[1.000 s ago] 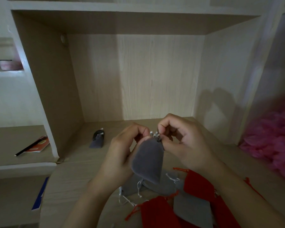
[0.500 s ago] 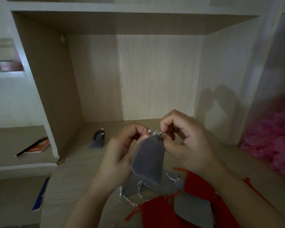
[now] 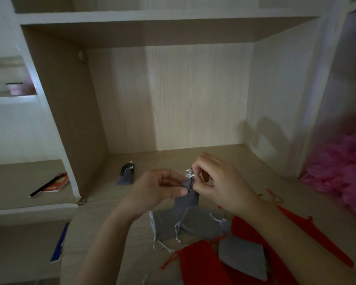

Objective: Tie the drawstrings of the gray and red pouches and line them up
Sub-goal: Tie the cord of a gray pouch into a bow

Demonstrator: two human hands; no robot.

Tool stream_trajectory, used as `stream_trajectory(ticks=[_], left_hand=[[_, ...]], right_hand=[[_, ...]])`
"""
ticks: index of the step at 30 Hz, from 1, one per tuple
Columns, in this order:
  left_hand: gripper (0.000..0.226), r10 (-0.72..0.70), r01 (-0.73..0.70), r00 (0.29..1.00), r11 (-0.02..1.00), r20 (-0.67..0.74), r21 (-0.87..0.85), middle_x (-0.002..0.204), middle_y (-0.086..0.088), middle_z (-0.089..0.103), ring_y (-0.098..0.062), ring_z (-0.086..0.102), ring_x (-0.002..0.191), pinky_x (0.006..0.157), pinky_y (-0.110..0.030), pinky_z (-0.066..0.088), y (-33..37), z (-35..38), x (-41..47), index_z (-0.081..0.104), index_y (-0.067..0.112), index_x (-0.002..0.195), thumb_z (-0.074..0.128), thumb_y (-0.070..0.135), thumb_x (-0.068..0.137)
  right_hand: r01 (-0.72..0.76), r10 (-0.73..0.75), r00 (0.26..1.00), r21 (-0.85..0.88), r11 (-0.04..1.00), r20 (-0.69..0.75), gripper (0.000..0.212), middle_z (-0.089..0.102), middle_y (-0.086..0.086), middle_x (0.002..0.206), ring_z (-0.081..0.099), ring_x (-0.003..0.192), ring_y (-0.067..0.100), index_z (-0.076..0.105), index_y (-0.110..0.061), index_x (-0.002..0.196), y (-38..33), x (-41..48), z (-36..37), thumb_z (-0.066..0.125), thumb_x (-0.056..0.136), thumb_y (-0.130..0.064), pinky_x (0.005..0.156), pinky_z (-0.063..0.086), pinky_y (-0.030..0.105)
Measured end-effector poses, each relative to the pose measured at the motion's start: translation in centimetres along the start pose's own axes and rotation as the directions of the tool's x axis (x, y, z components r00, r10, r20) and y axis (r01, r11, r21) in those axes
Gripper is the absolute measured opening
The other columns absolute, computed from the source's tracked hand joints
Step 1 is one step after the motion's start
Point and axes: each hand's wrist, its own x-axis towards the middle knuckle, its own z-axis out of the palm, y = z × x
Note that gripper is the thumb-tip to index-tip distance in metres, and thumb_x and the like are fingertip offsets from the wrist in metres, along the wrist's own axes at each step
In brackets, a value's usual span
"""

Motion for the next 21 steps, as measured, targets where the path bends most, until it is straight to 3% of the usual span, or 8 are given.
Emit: stream_trajectory(ticks=[4, 8, 11, 14, 17, 21], left_hand=[[0.007, -0.095, 0.097, 0.993, 0.995, -0.072, 0.034, 0.069, -0.006, 0.07, -0.01, 0.065, 0.06, 0.057, -0.018, 0.051, -0.7, -0.7, 0.7, 0.069, 0.0, 0.083, 0.069, -0.002, 0.076], [0.012, -0.145, 0.197, 0.95, 0.966, -0.278, 0.167, 0.062, -0.004, 0.067, -0.008, 0.06, 0.054, 0.057, -0.021, 0.05, -3.0, -4.2, 2.1, 0.071, 0.01, 0.073, 0.069, 0.0, 0.08], [0.013, -0.205, 0.309, 0.864, 0.937, -0.461, 0.163, 0.038, 0.007, 0.055, 0.0, 0.048, 0.034, 0.039, -0.012, 0.038, -5.3, -7.0, 3.1, 0.066, 0.006, 0.07, 0.069, -0.001, 0.08], [0.006, -0.292, 0.396, 0.755, 0.917, -0.588, 0.054, 0.041, -0.001, 0.055, 0.0, 0.044, 0.027, 0.032, -0.011, 0.033, -7.5, -10.1, 4.2, 0.066, -0.001, 0.075, 0.069, -0.002, 0.08], [0.007, -0.275, 0.443, 0.723, 0.889, -0.634, 0.119, 0.062, -0.007, 0.057, -0.002, 0.047, 0.033, 0.034, -0.013, 0.033, -8.9, -13.0, 5.6, 0.069, -0.001, 0.086, 0.07, 0.004, 0.081], [0.016, -0.262, 0.466, 0.711, 0.87, -0.652, 0.159, 0.087, -0.011, 0.063, -0.019, 0.058, 0.075, 0.066, -0.026, 0.044, -10.3, -15.3, 7.0, 0.069, -0.007, 0.094, 0.07, 0.003, 0.081]], right_hand=[[-0.1, 0.1, 0.995, 0.042, 0.994, -0.013, 0.011, 0.045, -0.017, 0.078, 0.049, 0.065, 0.012, 0.051, -0.016, 0.085, 1.0, -0.6, 1.1, 0.061, 0.083, -0.012, 0.057, 0.038, 0.02], [-0.21, 0.215, 0.976, -0.119, 0.97, 0.034, 0.016, 0.054, -0.008, 0.096, 0.05, 0.077, 0.009, 0.057, -0.013, 0.1, 4.1, -2.0, 3.0, 0.061, 0.089, -0.025, 0.067, 0.038, 0.024], [-0.327, 0.355, 0.924, -0.191, 0.926, 0.139, 0.027, 0.055, 0.0, 0.112, 0.052, 0.094, 0.013, 0.057, -0.01, 0.111, 5.7, -3.2, 4.2, 0.056, 0.093, -0.03, 0.074, 0.036, 0.024], [-0.35, 0.425, 0.868, -0.293, 0.89, 0.256, 0.03, 0.051, 0.003, 0.121, 0.052, 0.101, 0.019, 0.054, -0.011, 0.118, 6.5, -4.0, 5.1, 0.052, 0.095, -0.031, 0.072, 0.031, 0.024], [-0.376, 0.473, 0.825, -0.324, 0.868, 0.308, 0.033, 0.049, 0.002, 0.124, 0.053, 0.101, 0.019, 0.052, -0.013, 0.122, 7.1, -4.6, 5.7, 0.05, 0.096, -0.033, 0.073, 0.033, 0.023], [-0.353, 0.478, 0.805, -0.363, 0.862, 0.352, 0.031, 0.051, 0.005, 0.119, 0.053, 0.102, 0.021, 0.055, -0.011, 0.117, 7.4, -5.0, 6.1, 0.05, 0.096, -0.034, 0.083, 0.041, 0.029]])
